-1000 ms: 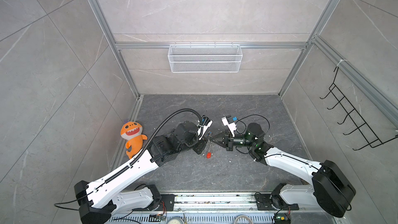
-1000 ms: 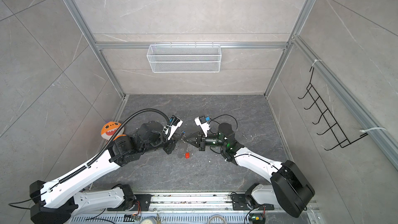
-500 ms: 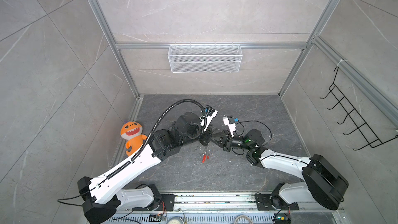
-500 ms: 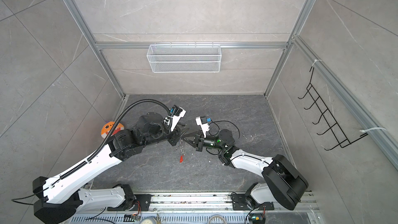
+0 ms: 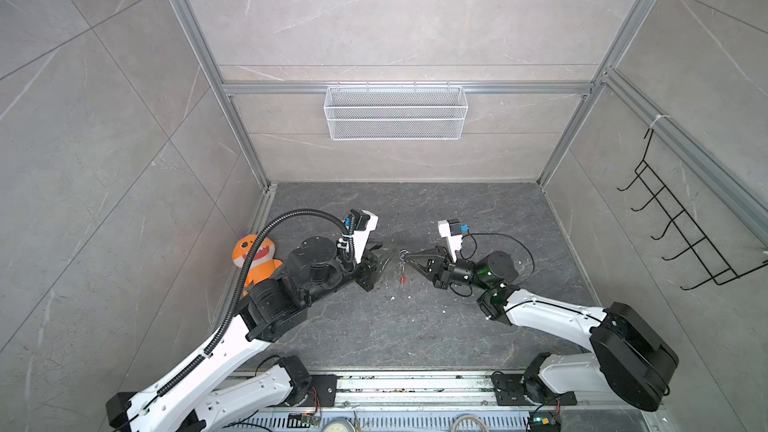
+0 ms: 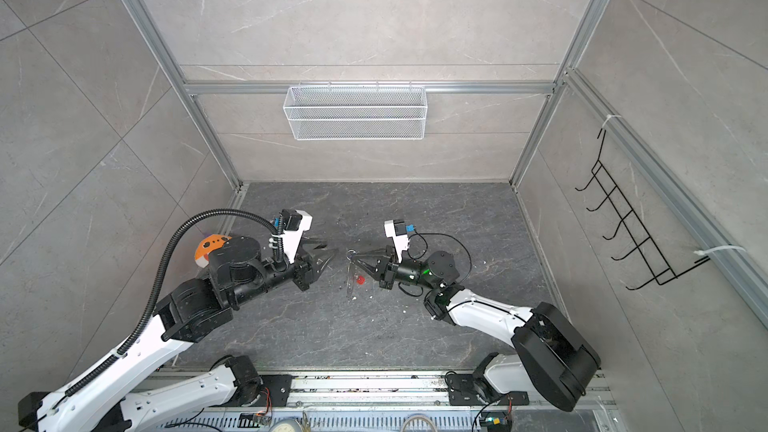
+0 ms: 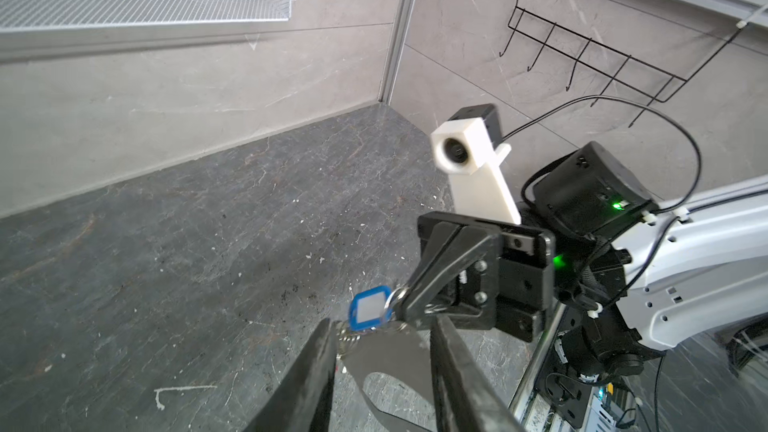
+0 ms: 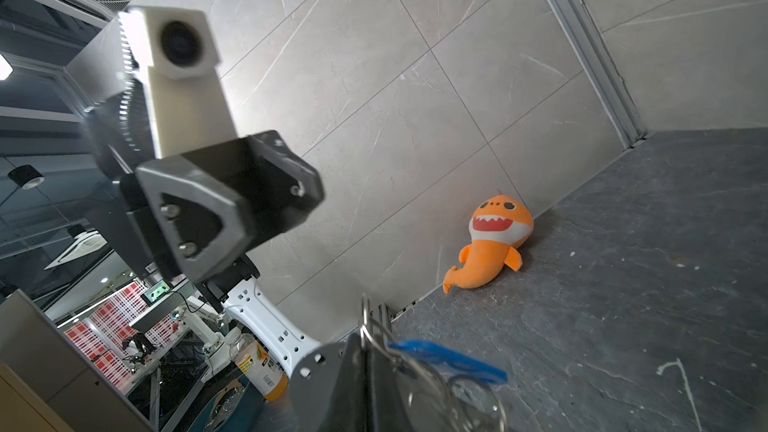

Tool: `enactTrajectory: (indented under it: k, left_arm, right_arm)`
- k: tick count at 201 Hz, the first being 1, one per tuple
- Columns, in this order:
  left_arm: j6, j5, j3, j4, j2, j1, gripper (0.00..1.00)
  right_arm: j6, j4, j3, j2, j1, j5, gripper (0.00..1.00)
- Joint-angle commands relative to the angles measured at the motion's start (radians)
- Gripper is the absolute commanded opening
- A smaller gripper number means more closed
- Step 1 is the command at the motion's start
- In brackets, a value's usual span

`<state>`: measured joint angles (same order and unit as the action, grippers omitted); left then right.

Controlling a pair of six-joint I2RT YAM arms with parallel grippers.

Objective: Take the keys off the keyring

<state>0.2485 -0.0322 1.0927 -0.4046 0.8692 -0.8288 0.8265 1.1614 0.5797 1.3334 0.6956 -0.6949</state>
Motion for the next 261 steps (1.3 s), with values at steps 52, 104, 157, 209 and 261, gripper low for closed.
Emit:
enactTrajectory:
  k: [52,104,157,209,261]
  left_arm:
    - [0.133,-0.417,-0.110,0.229,0.017,0.129,0.41]
    - [0.145,-0.455,-0.128,0.268,0.045,0.129,0.39]
    - [0.134,-0.402,-0.107,0.236,0.070,0.128,0.33]
    - [0.158,-0.481,-0.122,0.294,0.077,0.129,0.24]
    - [0.163,-0.490,-0.128,0.297,0.087,0.129,0.16]
  right_arm:
    - [-0.017,-0.004,-0.007,-0.050,0.005,0.009,0.00]
    - [-0.018,-0.009,-0.004,-0.051,0.005,0.003,0.00]
    - [-0.012,-0.003,-0.004,-0.050,0.005,0.000,0.00]
    - [-0.013,-0.003,-0.002,-0.050,0.005,0.003,0.00]
    - [-0.012,-0.003,-0.003,-0.045,0.005,0.006,0.00]
